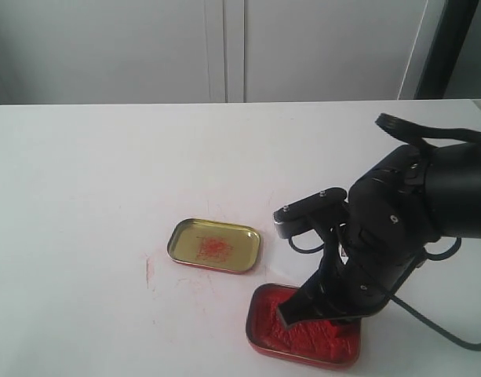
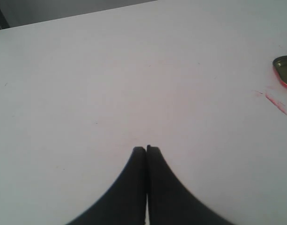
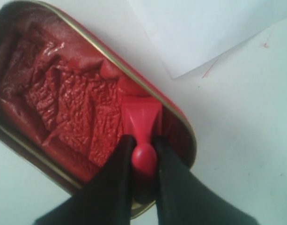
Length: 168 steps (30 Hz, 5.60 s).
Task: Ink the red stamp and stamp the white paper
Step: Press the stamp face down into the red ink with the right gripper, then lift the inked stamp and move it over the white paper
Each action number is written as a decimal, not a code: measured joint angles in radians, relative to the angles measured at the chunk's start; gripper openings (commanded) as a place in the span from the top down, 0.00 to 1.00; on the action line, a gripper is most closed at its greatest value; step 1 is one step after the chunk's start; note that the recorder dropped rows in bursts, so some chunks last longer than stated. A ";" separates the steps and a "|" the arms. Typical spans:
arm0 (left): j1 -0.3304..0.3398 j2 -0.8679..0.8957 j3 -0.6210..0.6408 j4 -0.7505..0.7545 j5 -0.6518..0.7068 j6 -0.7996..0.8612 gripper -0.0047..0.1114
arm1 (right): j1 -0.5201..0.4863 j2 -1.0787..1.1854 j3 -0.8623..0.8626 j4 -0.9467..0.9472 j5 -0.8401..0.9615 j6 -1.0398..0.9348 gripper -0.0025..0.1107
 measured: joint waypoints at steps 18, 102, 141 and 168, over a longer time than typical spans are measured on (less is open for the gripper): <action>0.000 0.000 0.000 0.000 0.000 0.000 0.96 | 0.000 -0.040 0.000 0.002 0.000 0.019 0.98; 0.000 0.000 0.000 0.000 0.000 0.000 0.96 | 0.000 -0.043 0.000 0.070 -0.037 0.021 0.98; 0.000 0.000 0.000 0.000 0.000 0.000 0.96 | 0.000 -0.050 -0.006 0.078 -0.044 0.041 0.98; 0.000 0.000 0.000 0.000 0.000 0.000 0.96 | -0.087 0.087 -0.332 -0.006 0.116 0.046 0.98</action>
